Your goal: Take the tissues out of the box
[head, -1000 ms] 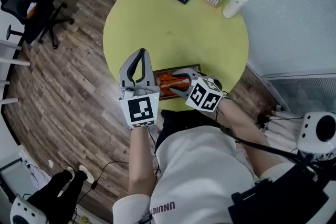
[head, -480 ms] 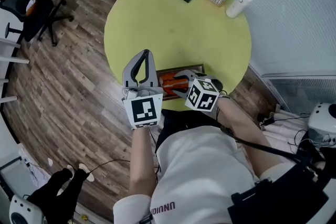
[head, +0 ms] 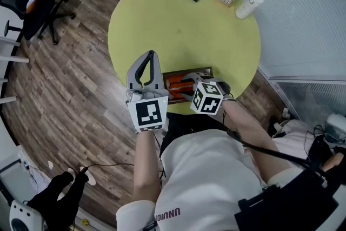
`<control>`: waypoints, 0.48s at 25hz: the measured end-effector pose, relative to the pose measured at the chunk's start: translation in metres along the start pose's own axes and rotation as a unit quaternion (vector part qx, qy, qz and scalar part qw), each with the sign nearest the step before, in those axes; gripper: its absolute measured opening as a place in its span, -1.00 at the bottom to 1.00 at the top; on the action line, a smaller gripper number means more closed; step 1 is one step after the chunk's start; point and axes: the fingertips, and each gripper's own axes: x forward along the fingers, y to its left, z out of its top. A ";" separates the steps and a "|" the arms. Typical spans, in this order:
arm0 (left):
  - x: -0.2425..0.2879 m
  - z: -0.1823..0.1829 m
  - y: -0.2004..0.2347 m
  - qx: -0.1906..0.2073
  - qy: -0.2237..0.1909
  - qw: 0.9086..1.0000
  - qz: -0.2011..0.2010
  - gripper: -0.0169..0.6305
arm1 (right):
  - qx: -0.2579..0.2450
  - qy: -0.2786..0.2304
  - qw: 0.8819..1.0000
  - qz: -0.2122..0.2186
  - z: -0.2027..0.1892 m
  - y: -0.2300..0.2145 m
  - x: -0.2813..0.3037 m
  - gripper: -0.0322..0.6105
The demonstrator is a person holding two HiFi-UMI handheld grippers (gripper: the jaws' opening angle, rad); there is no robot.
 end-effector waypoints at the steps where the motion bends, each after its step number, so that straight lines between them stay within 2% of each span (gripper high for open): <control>1: -0.001 -0.001 0.000 0.000 0.001 1.000 0.000 -0.91 | -0.001 0.004 1.000 0.002 -0.001 0.001 0.001 -0.33; 6: -0.001 -0.004 0.001 -0.002 0.003 1.000 0.001 -0.91 | -0.011 0.024 1.000 0.009 -0.008 0.006 0.007 -0.34; 12: -0.001 -0.004 0.003 0.000 0.006 1.000 0.002 -0.91 | -0.005 0.033 0.999 0.006 -0.011 0.006 0.012 -0.54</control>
